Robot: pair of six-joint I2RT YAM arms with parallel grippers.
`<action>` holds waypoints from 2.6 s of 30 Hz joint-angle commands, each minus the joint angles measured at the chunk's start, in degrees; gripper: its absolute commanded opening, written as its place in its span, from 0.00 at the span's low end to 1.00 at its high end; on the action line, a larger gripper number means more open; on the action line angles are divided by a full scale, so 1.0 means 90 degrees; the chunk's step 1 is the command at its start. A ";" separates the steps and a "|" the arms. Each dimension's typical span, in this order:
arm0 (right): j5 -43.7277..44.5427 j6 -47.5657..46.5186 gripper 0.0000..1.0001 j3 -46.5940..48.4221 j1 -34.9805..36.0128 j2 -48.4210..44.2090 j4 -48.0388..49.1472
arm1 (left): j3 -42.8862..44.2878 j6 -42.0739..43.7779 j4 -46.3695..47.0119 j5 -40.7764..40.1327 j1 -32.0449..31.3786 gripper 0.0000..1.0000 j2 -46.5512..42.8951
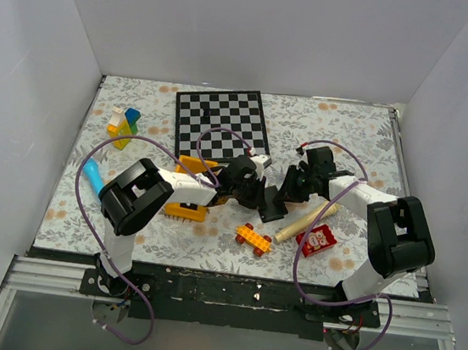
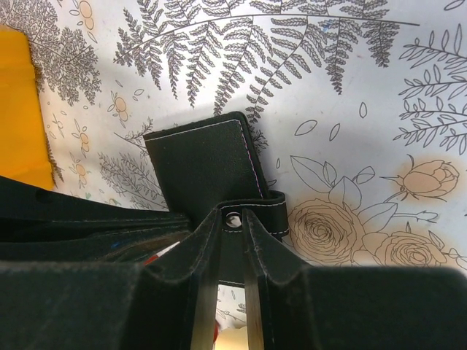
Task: Put the credit cards into the card holder
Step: Close the card holder at the center of the board.
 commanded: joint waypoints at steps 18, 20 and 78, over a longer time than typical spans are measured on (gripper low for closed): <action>-0.0195 -0.0018 0.24 0.0000 0.0346 0.0188 0.0049 | 0.0078 0.0000 -0.0165 0.0192 -0.0049 0.02 -0.0086; -0.0185 -0.0018 0.24 -0.0010 0.0365 0.0179 0.0039 | 0.0078 -0.0010 -0.0165 0.0192 -0.0058 0.02 -0.0076; 0.2208 0.0431 0.16 -0.0478 0.1703 0.0414 -0.0558 | -0.0029 -0.0274 -0.0106 0.0192 -0.0049 0.00 -0.0017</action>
